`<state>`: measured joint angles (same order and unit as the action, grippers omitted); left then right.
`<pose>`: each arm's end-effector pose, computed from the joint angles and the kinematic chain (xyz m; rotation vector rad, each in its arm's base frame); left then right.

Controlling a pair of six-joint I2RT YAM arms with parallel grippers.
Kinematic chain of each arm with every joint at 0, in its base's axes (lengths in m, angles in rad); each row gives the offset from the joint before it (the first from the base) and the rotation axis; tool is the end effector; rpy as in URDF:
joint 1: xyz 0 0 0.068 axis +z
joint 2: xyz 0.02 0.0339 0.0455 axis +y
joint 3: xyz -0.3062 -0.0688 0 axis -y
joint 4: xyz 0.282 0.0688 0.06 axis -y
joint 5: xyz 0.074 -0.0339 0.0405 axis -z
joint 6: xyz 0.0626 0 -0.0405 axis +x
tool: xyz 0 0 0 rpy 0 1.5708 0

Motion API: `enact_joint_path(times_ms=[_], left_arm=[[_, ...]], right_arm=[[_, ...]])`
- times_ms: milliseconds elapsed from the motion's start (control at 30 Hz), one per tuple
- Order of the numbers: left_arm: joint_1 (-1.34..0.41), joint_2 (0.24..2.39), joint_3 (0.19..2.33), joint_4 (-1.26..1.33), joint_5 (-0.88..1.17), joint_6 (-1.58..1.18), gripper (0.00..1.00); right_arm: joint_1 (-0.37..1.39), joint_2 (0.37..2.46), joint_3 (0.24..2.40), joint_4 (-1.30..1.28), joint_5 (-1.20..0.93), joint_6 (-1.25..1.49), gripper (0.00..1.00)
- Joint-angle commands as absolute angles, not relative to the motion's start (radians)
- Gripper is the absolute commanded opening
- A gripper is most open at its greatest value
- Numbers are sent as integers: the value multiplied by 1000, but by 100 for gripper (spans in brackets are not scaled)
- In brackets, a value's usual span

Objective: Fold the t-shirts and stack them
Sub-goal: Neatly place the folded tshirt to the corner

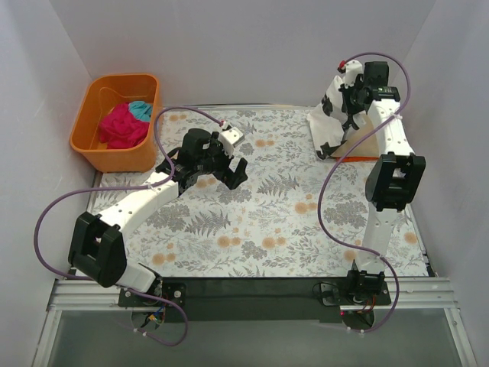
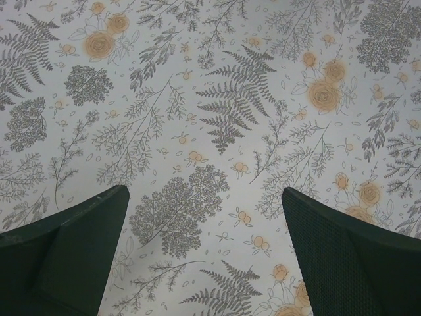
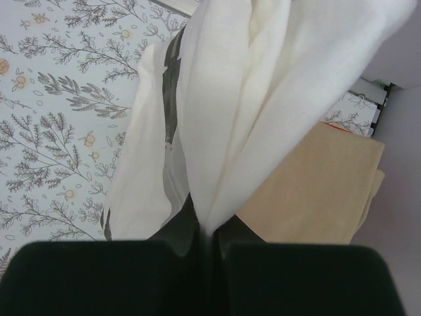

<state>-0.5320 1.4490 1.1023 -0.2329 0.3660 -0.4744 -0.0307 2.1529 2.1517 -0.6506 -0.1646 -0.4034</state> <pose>0.3155 -0.2117 0.3055 0.2911 2.2522 -0.9555 0.5784 -0.0075 0.3466 -0.4983 2.1561 -0.0575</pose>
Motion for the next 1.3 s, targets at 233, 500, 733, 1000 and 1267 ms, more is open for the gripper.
enact_joint_path(times_ms=[233,500,733,1000,1267], left_arm=[[-529,1456,1137,-232,377,-482,96],[-529,1459,1140,-232,379,-479,96],[-529,1466,1146,-232,385,-474,96],[-529,1480,1157,-233,394,-472,96],[-529,1485,1164,-244,399,-480,96]], right_arm=[[-69,2068,2249,-641,-215,-373,1],[-97,2062,2279,-643,-224,-382,1],[-130,2065,2284,-650,-236,-379,1],[-172,2098,2278,-646,-235,-428,1],[-213,2169,2244,-618,-244,-500,1]])
